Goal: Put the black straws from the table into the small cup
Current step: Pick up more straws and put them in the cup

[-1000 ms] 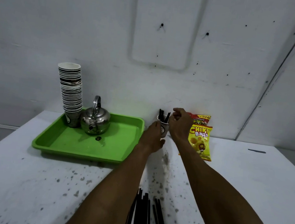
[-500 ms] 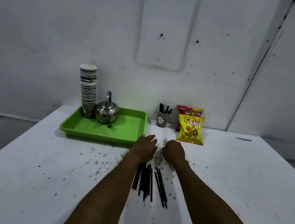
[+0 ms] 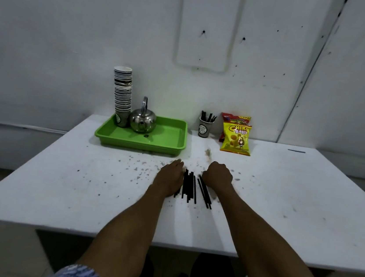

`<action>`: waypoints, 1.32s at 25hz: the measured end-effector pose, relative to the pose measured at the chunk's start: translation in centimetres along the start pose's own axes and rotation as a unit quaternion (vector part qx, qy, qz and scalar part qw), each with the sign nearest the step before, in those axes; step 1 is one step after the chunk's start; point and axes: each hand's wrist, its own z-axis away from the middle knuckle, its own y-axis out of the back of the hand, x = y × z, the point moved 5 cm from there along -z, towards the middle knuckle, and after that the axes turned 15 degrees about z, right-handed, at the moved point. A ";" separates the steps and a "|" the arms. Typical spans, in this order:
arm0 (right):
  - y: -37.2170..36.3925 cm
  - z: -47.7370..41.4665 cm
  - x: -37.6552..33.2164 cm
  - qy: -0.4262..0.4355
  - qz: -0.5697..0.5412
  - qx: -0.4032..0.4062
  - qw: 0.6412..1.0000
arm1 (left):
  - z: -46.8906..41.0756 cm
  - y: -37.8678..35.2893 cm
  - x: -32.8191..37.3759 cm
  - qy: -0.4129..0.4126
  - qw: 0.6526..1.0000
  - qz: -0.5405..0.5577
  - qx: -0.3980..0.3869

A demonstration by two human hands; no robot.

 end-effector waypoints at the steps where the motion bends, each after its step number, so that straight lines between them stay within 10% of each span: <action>1: 0.0 0.5 -0.2 -0.003 -0.023 -0.012 1.000 | 0.4 0.2 0.2 0.010 1.000 0.019 0.020; 33: 1.9 3.6 -3.7 0.003 0.039 0.005 0.999 | 2.0 0.3 0.3 0.016 0.996 -0.049 0.068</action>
